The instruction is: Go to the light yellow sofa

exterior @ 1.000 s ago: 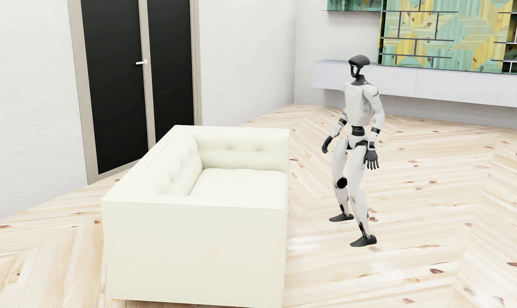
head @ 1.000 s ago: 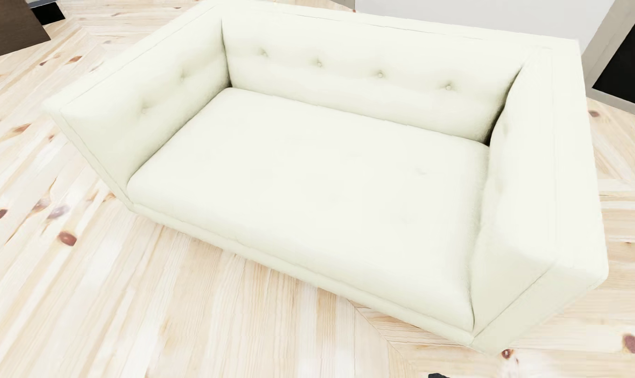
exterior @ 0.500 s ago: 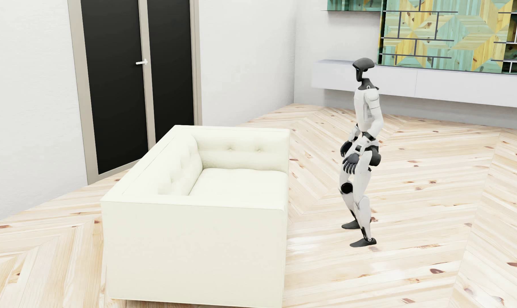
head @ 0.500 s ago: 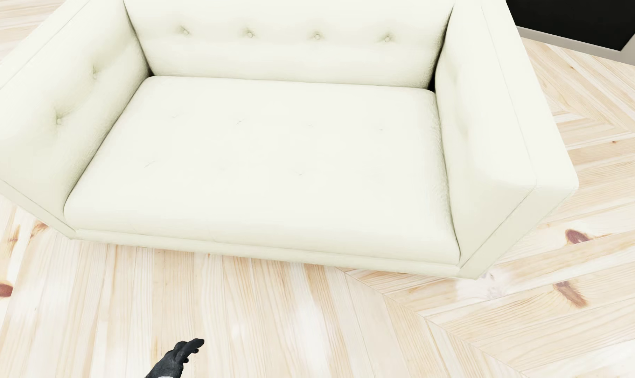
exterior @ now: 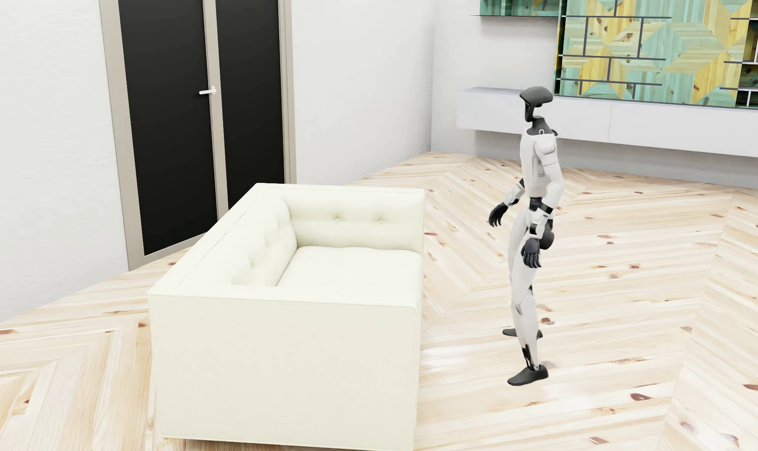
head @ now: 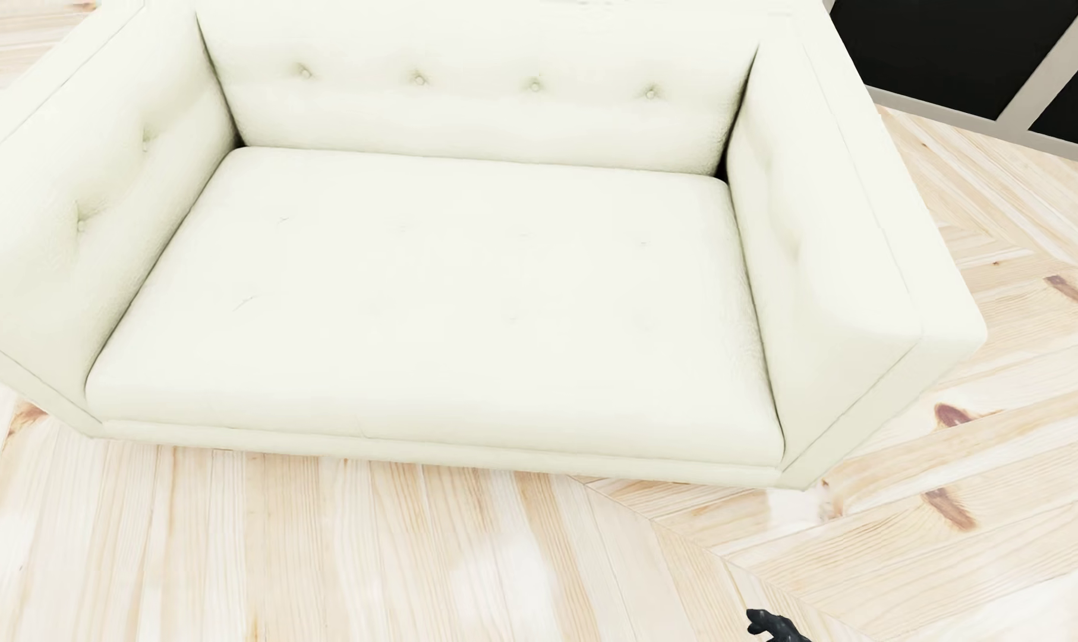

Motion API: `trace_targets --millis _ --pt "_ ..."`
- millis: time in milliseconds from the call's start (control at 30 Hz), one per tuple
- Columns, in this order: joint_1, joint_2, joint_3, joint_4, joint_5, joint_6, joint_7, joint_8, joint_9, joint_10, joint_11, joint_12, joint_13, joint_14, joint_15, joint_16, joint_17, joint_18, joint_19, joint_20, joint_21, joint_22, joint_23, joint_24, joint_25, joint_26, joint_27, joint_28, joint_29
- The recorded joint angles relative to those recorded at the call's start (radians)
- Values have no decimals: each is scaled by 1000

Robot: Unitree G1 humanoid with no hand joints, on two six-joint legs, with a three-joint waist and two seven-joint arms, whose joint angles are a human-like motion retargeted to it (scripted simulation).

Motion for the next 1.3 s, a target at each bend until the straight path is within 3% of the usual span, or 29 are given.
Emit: trace_targets --millis 33,100,200,267,300,367,400,433,500,533,567,600,667,833,1000,1300 --pt "32 7 0 -14 -14 2 -23 12 -2 -42 0 4 6 29 0 -1 -3 -82 17 -10 -2 24 1 -7 1 1 -1 -14 3" --pt "86 12 -2 -42 -61 8 16 37 -4 -62 17 3 15 -49 3 -18 -14 -154 57 -19 -3 45 14 -20 -6 6 17 -11 10" --pt "116 -17 -1 -142 -174 -3 72 73 -3 -41 82 -21 38 -126 33 -46 -24 -91 83 -41 -30 48 35 -39 1 -10 51 56 16" --pt "132 -45 -6 -213 -245 -18 100 86 -2 -45 128 -55 42 -155 82 -48 0 -57 57 -82 -29 39 52 -44 -14 -21 76 73 36" --pt "145 -59 -8 -245 -278 -25 115 78 -2 -58 146 -76 44 -161 106 -46 9 -41 16 -99 -27 36 57 -49 -27 -25 80 77 52" --pt "170 -77 -10 -292 -345 -38 146 -44 -2 -88 172 -111 42 -166 163 -40 29 -12 -99 -110 -36 26 67 -71 -45 -21 86 98 60" --pt "174 -84 -13 -307 -353 -42 156 -87 -3 -89 190 -131 46 -172 151 -36 33 -1 -126 -113 -49 29 69 -85 -48 -19 82 112 56" --pt "173 -102 -20 -314 -325 -43 161 -65 -3 -81 222 -146 45 -181 123 -29 41 9 -77 -119 -59 30 72 -95 -52 -19 80 122 46" --pt "170 -138 -28 -318 -213 -41 171 40 -4 -61 278 -167 39 -198 42 -6 48 25 84 -135 -71 26 74 -112 -63 -23 76 126 36" --pt "172 -147 -29 -318 -142 -38 179 105 -6 -58 286 -171 35 -204 8 6 48 32 124 -138 -73 22 74 -121 -66 -24 74 129 47" --pt "178 -145 -24 -317 -109 -37 192 104 -9 -59 282 -171 31 -208 -16 14 44 38 112 -137 -72 16 75 -131 -67 -24 71 135 65" --pt "186 -126 -18 -316 -116 -38 207 31 -13 -67 255 -169 26 -209 -29 20 41 44 71 -131 -70 12 77 -143 -69 -21 70 142 80" --pt "204 -71 -15 -319 -121 -41 224 -72 -21 -89 157 -162 19 -207 -8 24 37 51 -39 -123 -68 14 80 -164 -74 -13 72 157 85" --pt "235 -12 -14 -306 -84 -38 254 -57 -29 -119 32 -136 -9 -202 36 11 47 52 -4 -160 -54 55 82 -173 -69 9 78 121 73" --pt "230 -27 -16 -294 -72 -45 278 -33 -27 -115 42 -144 13 -201 42 -5 41 56 -10 -226 -63 106 56 -157 -58 0 65 79 69" --pt "197 -46 -26 -310 -92 -58 256 -50 -18 -99 54 -176 68 -200 42 2 23 68 -15 -240 -49 70 101 -153 -57 -21 90 116 88"
